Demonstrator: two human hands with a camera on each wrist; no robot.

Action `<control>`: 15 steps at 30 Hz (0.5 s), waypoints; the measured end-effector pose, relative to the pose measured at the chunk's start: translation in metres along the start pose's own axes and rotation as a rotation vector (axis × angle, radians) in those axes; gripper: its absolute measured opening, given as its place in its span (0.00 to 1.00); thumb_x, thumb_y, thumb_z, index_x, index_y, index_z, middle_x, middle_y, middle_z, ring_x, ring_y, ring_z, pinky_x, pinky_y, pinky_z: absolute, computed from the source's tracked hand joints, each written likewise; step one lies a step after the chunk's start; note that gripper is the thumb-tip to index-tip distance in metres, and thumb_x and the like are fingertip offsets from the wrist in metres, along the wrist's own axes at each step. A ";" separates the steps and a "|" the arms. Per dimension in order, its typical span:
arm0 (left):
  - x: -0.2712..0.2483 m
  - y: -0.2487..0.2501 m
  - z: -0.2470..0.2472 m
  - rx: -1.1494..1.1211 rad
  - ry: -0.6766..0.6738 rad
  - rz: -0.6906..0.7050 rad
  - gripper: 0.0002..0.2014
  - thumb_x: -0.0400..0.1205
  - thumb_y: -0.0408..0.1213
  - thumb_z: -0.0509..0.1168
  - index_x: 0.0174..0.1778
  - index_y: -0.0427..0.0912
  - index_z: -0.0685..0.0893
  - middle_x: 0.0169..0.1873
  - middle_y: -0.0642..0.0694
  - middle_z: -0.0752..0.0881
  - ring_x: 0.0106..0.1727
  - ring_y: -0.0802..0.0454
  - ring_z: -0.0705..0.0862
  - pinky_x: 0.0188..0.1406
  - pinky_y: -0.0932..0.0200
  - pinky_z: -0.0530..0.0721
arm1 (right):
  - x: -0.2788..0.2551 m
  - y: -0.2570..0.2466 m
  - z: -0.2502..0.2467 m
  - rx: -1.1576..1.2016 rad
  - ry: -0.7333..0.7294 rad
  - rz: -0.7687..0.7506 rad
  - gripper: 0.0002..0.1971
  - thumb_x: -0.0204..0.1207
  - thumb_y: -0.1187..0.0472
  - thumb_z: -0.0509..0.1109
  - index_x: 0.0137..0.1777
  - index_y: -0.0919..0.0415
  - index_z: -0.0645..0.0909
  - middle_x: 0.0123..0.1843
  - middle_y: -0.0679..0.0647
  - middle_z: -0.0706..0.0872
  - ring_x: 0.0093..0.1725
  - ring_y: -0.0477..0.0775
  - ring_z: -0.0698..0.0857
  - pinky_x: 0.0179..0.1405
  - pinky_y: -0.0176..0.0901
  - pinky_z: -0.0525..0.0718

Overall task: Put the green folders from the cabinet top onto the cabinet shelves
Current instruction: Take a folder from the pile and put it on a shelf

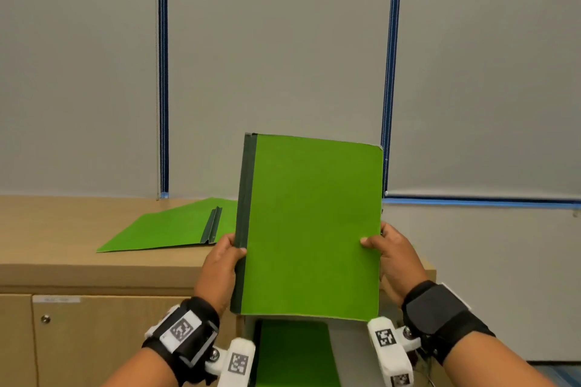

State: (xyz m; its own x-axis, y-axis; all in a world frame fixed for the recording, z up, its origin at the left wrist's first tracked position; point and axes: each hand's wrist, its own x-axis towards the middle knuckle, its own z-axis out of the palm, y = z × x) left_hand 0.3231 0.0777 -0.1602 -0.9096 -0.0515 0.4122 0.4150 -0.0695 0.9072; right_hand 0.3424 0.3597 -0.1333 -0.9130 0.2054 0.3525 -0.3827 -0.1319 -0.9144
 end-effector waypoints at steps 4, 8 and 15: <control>-0.030 -0.056 -0.008 -0.008 -0.008 -0.005 0.12 0.86 0.27 0.53 0.51 0.42 0.81 0.46 0.37 0.87 0.44 0.43 0.84 0.44 0.46 0.83 | -0.023 0.058 -0.008 0.075 -0.037 0.060 0.18 0.79 0.76 0.59 0.63 0.62 0.80 0.57 0.64 0.90 0.53 0.64 0.88 0.54 0.61 0.86; -0.045 -0.125 -0.010 -0.012 0.074 0.009 0.09 0.77 0.36 0.58 0.42 0.52 0.83 0.45 0.37 0.86 0.46 0.44 0.82 0.47 0.45 0.78 | -0.036 0.119 -0.017 0.096 -0.031 0.113 0.18 0.79 0.76 0.58 0.63 0.62 0.81 0.59 0.62 0.90 0.55 0.62 0.87 0.57 0.61 0.85; -0.066 -0.214 -0.008 -0.011 0.145 -0.108 0.10 0.74 0.36 0.57 0.37 0.56 0.81 0.37 0.49 0.84 0.42 0.50 0.80 0.47 0.48 0.75 | -0.038 0.211 -0.032 0.066 0.037 0.223 0.19 0.77 0.77 0.58 0.57 0.59 0.84 0.58 0.62 0.89 0.59 0.63 0.86 0.62 0.63 0.82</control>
State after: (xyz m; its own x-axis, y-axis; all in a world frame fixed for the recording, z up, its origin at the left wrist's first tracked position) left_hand 0.2947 0.0876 -0.3826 -0.9370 -0.1859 0.2956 0.3163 -0.0930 0.9441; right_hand 0.3012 0.3554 -0.3466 -0.9707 0.1990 0.1351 -0.1821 -0.2411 -0.9533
